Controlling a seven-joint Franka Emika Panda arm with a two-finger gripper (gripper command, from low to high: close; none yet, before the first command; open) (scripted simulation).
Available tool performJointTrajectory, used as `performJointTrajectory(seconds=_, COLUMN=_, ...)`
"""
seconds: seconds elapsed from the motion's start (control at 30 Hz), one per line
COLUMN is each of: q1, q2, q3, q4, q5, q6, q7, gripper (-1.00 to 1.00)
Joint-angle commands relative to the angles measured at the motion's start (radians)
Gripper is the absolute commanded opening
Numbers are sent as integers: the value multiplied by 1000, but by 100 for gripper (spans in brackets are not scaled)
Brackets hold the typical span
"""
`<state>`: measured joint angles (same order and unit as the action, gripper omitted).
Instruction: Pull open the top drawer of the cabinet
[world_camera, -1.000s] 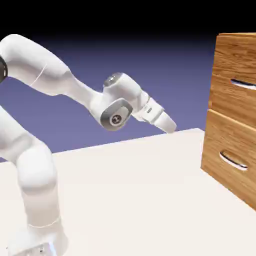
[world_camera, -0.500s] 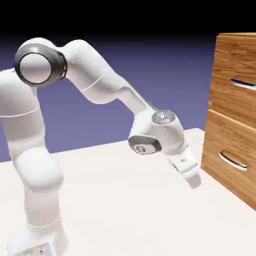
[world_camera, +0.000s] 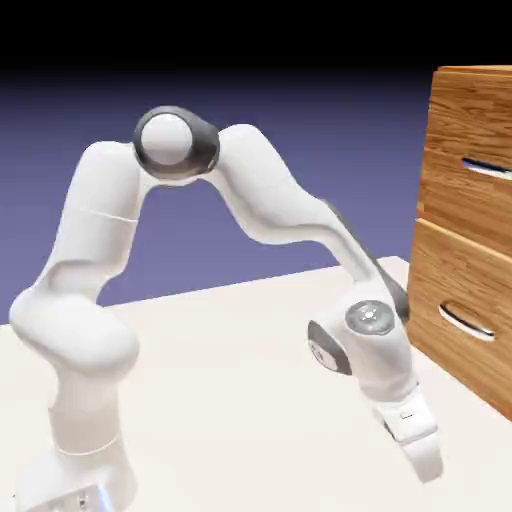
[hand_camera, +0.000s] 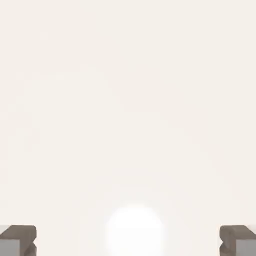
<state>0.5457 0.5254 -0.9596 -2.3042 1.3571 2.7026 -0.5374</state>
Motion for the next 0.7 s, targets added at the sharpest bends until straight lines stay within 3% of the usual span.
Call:
performJointTrajectory(seconds=0.0, q1=17, q2=35, q3=-31, q4=16, q5=44, q6=-11, q7=-41, gripper=0)
performJointTrajectory(seconds=0.67, q1=359, q2=737, q3=-646, q4=340, q5=913, q6=-225, q7=-860, gripper=0)
